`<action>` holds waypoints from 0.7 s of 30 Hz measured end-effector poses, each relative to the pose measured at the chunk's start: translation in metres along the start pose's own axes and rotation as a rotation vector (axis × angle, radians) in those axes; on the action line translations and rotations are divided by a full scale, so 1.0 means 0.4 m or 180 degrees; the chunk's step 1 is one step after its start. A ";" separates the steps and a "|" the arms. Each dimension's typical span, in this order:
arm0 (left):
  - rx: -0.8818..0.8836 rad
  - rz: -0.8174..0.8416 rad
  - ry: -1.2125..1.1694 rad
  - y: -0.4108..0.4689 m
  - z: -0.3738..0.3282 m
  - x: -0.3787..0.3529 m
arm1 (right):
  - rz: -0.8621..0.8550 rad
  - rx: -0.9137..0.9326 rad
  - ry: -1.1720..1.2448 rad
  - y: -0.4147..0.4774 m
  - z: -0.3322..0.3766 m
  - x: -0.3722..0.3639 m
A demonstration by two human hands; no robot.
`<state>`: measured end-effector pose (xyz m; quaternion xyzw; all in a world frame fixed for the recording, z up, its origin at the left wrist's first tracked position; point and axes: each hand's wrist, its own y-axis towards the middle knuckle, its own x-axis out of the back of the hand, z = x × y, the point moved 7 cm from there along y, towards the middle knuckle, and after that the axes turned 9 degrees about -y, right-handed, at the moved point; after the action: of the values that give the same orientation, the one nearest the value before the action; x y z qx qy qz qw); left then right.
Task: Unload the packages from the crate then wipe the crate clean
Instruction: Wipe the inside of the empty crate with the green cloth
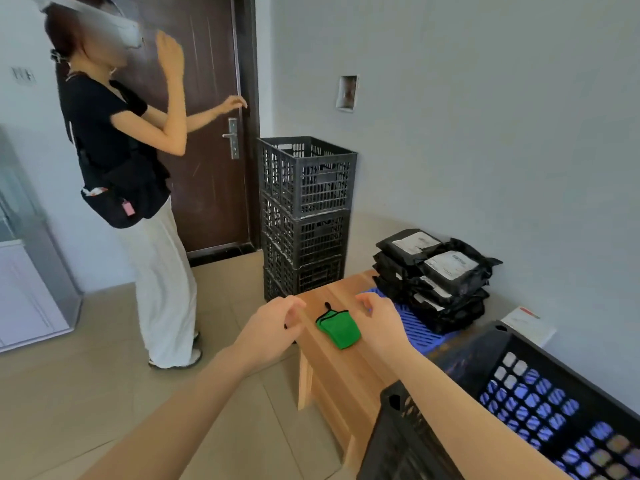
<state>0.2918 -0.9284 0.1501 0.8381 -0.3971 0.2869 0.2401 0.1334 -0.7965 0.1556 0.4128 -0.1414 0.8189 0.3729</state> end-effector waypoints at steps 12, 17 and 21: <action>-0.0006 0.0598 0.0151 0.409 0.168 -0.083 | 0.0637 -0.0528 -0.0651 0.406 -0.100 -0.131; 0.0051 0.0820 0.0105 0.513 0.249 -0.154 | 0.0958 -0.0771 -0.0840 0.478 -0.179 -0.207; 0.0170 0.1122 0.0135 0.581 0.331 -0.250 | 0.1203 -0.0967 -0.0973 0.506 -0.274 -0.287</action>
<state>0.0915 -1.0914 0.0282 0.7553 -0.5250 0.3526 0.1720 -0.0327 -0.9320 0.0135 0.4372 -0.3915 0.7715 0.2457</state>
